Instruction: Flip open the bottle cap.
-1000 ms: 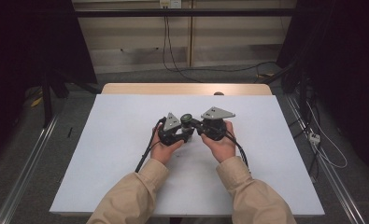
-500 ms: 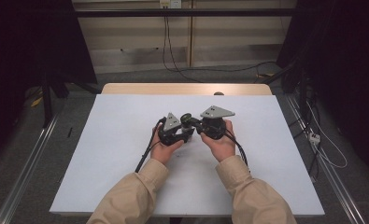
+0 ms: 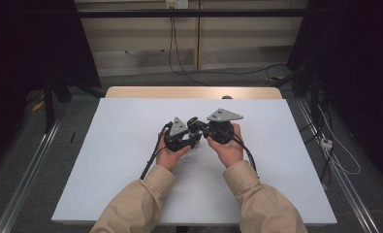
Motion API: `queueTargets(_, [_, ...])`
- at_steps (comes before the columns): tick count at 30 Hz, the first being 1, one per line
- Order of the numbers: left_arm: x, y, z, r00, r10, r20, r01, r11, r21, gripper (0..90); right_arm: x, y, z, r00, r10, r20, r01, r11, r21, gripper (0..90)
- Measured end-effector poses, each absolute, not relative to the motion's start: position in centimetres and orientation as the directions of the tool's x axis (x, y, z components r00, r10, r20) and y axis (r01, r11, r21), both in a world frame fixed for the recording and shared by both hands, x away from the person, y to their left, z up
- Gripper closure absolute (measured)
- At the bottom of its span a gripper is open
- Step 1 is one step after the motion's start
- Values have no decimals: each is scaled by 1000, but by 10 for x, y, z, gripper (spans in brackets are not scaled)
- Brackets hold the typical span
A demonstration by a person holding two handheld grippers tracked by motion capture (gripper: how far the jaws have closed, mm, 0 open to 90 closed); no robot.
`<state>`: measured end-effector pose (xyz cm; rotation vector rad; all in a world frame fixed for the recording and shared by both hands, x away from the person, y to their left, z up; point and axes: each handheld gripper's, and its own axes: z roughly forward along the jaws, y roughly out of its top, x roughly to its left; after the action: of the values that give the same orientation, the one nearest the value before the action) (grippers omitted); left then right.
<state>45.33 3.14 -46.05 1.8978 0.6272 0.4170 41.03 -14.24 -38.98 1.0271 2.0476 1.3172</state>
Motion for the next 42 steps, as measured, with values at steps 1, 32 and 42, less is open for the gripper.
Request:
queueTargets(1, [453, 31, -461, 802, 597, 2, 233, -316, 920, 531, 410, -142, -390, -593, 805, -8, 327, 250, 912, 900])
queueTargets(32, [453, 31, -461, 804, 595, 9, 226, -319, 921, 531, 414, -136, -383, -600, 799, -25, 305, 258, 917, 900])
queueTargets(42, [452, 31, -461, 804, 595, 8, 226, -317, 921, 531, 416, -133, -382, -604, 796, -23, 302, 256, 918, 900])
